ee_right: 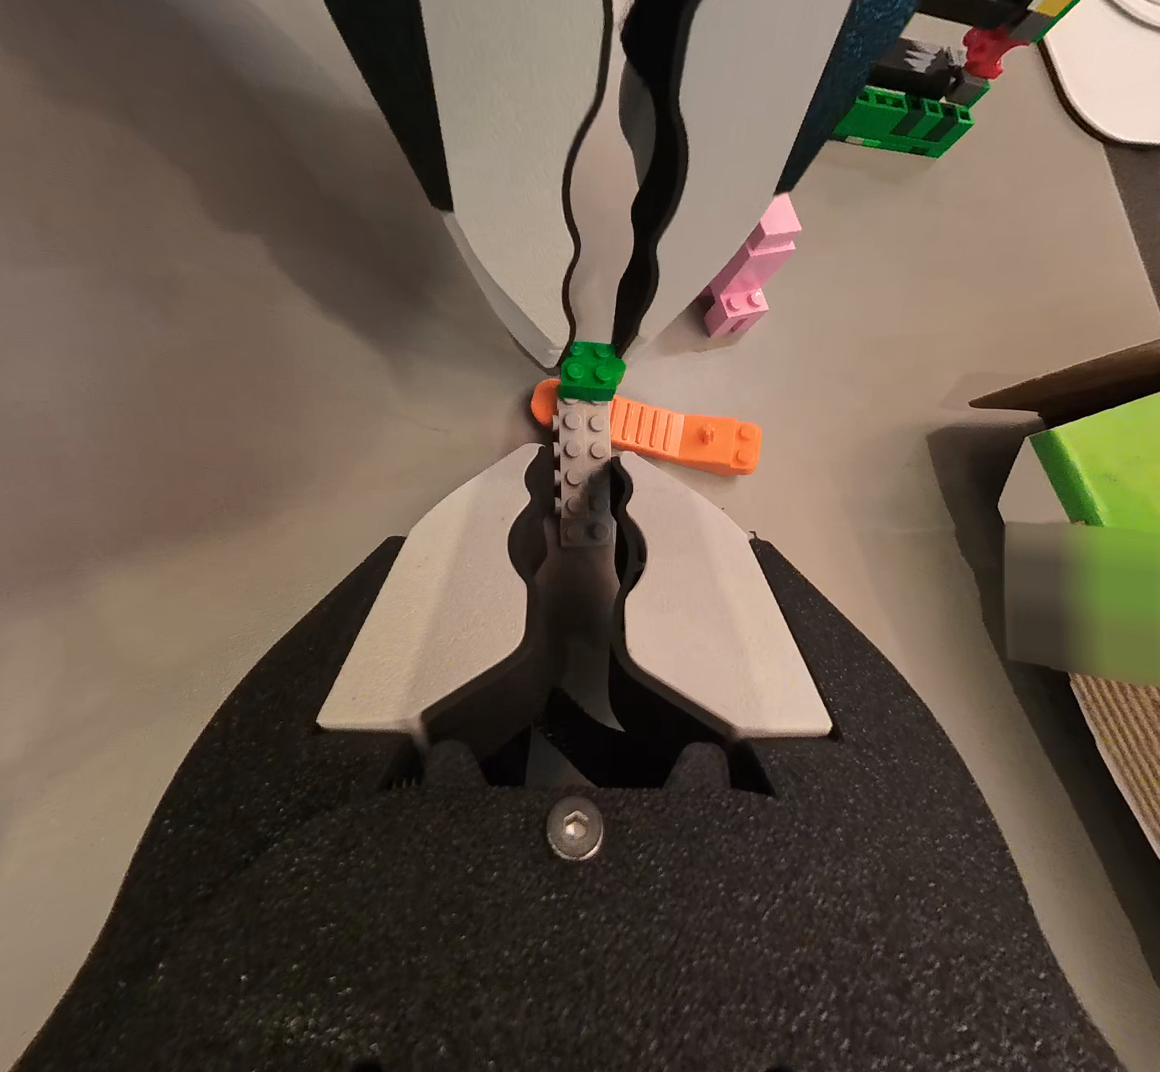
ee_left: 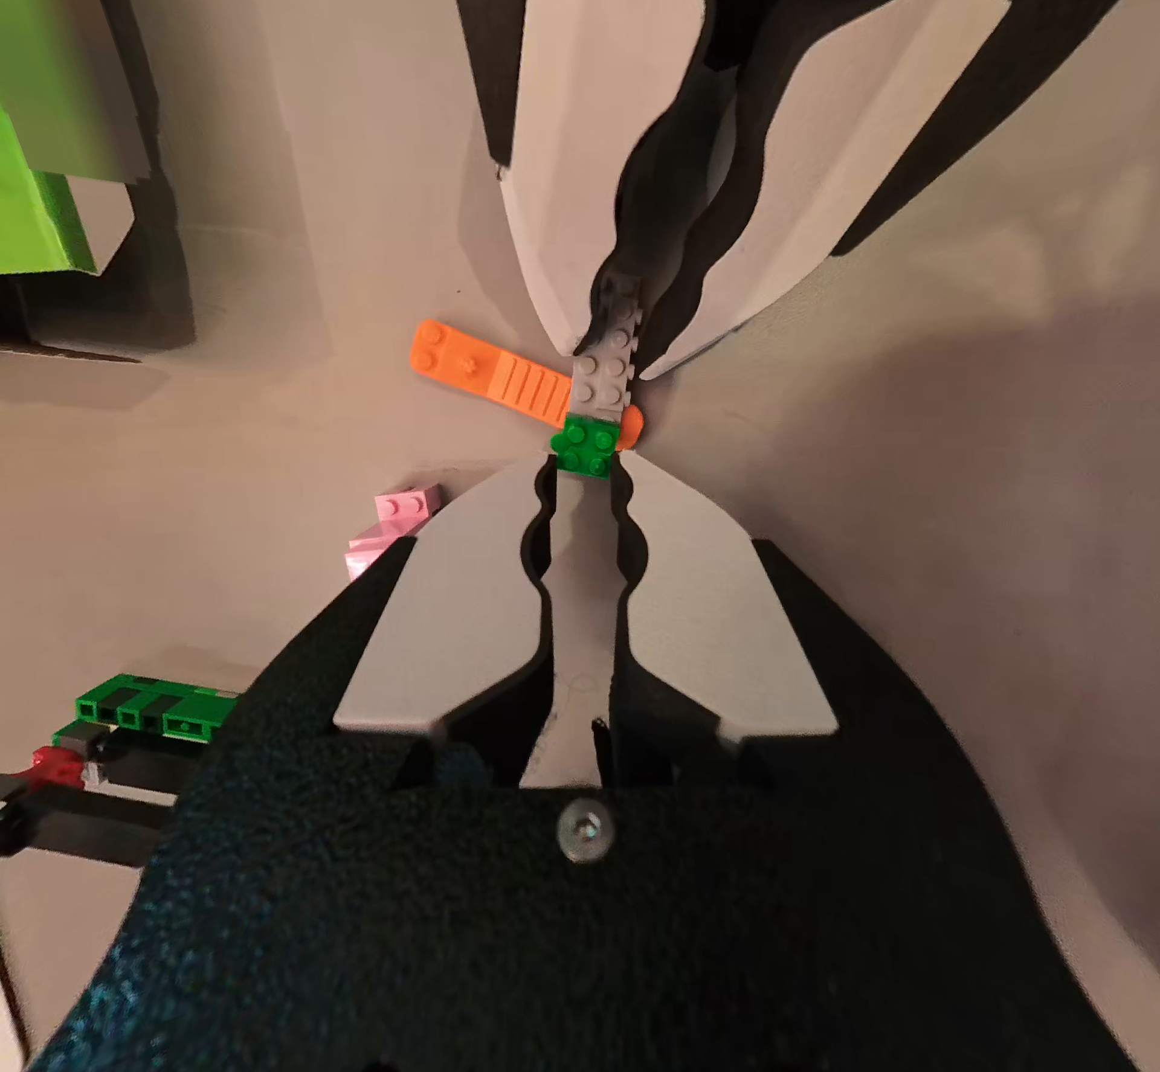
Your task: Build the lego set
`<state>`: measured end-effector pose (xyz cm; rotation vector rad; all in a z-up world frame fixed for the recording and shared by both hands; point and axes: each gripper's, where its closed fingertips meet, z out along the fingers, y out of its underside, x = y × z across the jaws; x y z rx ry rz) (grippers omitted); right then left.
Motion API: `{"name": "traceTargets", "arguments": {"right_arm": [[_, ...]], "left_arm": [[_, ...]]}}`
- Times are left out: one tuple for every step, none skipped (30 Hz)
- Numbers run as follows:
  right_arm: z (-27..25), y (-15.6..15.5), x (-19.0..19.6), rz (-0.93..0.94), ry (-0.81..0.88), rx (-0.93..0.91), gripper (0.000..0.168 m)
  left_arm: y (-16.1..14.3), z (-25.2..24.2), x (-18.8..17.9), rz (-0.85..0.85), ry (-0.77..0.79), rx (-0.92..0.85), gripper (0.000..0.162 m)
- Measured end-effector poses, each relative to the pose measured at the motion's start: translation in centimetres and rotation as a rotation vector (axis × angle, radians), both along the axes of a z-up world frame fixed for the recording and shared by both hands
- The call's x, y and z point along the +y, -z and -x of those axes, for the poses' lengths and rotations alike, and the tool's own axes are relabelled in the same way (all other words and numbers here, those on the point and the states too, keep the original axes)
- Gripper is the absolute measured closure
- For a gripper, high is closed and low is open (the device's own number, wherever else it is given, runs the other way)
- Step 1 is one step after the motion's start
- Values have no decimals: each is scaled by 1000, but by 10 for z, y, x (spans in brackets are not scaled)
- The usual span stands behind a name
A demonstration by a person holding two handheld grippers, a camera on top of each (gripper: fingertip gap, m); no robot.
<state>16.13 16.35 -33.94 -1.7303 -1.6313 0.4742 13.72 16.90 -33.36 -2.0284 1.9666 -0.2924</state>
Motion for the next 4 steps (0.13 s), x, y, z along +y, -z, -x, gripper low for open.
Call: {"name": "traceTargets", "arguments": {"right_arm": [[0, 0, 0, -1, 1, -2, 151], [0, 0, 0, -2, 1, -3, 151], [0, 0, 0, -4, 2, -5, 151], [0, 0, 0, -4, 3, -5, 151]], "left_arm": [[0, -1, -1, 9, 0, 2, 146], [0, -1, -1, 17, -1, 6, 146], [1, -1, -2, 21, -2, 12, 146], [1, -1, -2, 23, -4, 19, 146]]}}
